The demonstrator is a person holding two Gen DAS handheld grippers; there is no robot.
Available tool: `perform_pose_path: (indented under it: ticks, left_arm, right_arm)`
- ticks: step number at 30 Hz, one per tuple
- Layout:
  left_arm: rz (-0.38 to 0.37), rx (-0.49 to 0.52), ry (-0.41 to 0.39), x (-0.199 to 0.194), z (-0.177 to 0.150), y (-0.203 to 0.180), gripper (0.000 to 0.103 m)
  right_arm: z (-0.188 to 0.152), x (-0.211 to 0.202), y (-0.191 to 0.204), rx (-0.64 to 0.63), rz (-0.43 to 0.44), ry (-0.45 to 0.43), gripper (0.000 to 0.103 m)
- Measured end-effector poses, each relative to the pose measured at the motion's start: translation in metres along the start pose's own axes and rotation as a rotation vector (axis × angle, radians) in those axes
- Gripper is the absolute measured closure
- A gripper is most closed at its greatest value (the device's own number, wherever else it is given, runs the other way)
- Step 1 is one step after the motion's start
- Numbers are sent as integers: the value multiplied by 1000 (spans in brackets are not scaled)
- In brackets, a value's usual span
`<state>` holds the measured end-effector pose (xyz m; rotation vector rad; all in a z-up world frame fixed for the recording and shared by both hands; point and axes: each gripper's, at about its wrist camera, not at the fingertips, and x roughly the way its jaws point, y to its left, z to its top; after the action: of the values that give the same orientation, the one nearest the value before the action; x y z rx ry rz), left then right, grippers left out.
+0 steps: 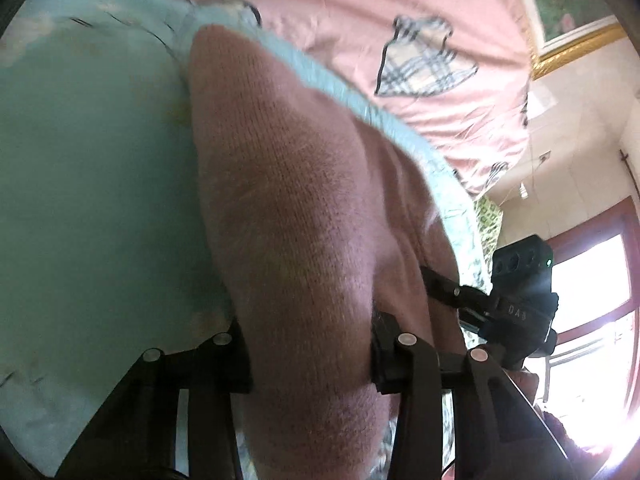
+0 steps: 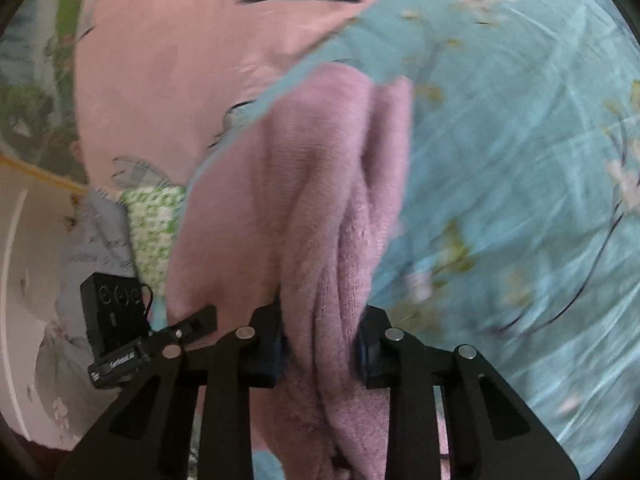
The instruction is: Fold small clothes
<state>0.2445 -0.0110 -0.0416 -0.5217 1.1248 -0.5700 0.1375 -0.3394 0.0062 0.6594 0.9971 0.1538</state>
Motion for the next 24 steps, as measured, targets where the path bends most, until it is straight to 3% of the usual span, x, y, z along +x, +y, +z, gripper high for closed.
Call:
perform_pose_path:
  ticks: [7,11,15,18,20,24]
  left_arm:
    - [53,1,-82,-103,-28,46,63]
    - [94,-41,-102,-145,-53,86,63]
    - [128,-118,-72,-146,-76,128,60]
    - [151,-164,-49,-135,-87,146,43]
    - [146,-196,-61,-136,-90,154,30]
    - [182,-211,-52,-147,-94,153,26]
  right_arm:
    - [-51,38,72,-90,141,48,75]
    - [-83,79,102,-130,181,128,75]
    - [-104,121,110,-134,169,214,75]
    - [-113,142,101,-153,92,249,74]
    - [-115,144,92,-140,86,249,71]
    - [-115,135,95,-143,50,238,62]
